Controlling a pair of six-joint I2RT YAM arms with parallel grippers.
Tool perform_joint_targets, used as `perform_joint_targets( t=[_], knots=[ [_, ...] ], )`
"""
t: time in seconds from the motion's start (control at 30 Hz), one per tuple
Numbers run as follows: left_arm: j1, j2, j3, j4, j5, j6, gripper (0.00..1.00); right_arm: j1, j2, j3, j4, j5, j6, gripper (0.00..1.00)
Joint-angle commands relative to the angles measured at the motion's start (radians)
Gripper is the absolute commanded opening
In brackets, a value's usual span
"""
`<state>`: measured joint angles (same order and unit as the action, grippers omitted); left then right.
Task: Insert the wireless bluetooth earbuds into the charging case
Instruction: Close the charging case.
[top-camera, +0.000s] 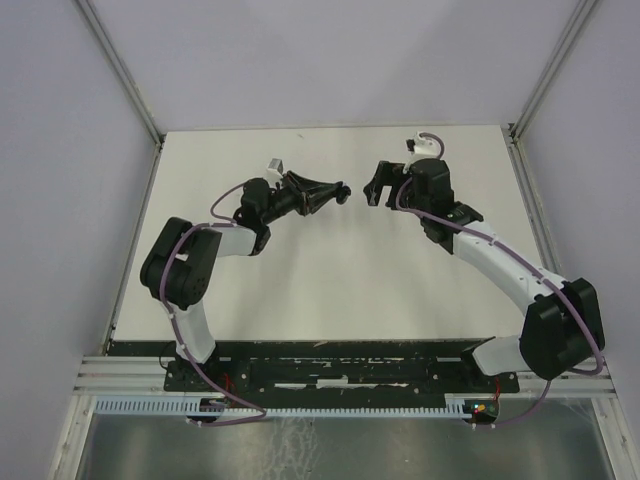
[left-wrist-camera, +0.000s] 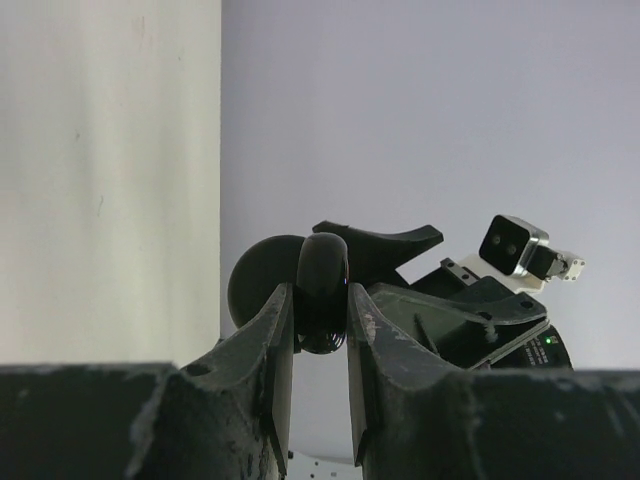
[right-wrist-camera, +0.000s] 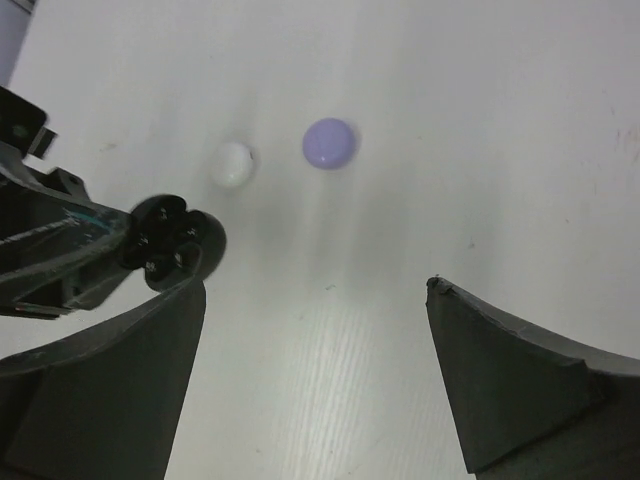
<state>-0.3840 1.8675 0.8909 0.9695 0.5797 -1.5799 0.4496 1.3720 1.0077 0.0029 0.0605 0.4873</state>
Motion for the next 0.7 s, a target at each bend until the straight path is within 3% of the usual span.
perform_joint_targets(
  t=[0.0,0.2,0.67],
  knots=[
    [-0.006,-0.094,0.024,-0.048,-0.112,0.093,0.03,0.005,0.078,0.106,-0.266,0.034,-0.064,0.99],
    [-0.01,-0.113,0.014,-0.074,-0.156,0.115,0.03,0.047,0.199,0.234,-0.394,0.009,-0.122,1.0],
    [-0.026,-0.109,-0.022,-0.075,-0.143,0.127,0.03,0.082,0.306,0.358,-0.429,0.02,-0.137,1.0]
  ],
)
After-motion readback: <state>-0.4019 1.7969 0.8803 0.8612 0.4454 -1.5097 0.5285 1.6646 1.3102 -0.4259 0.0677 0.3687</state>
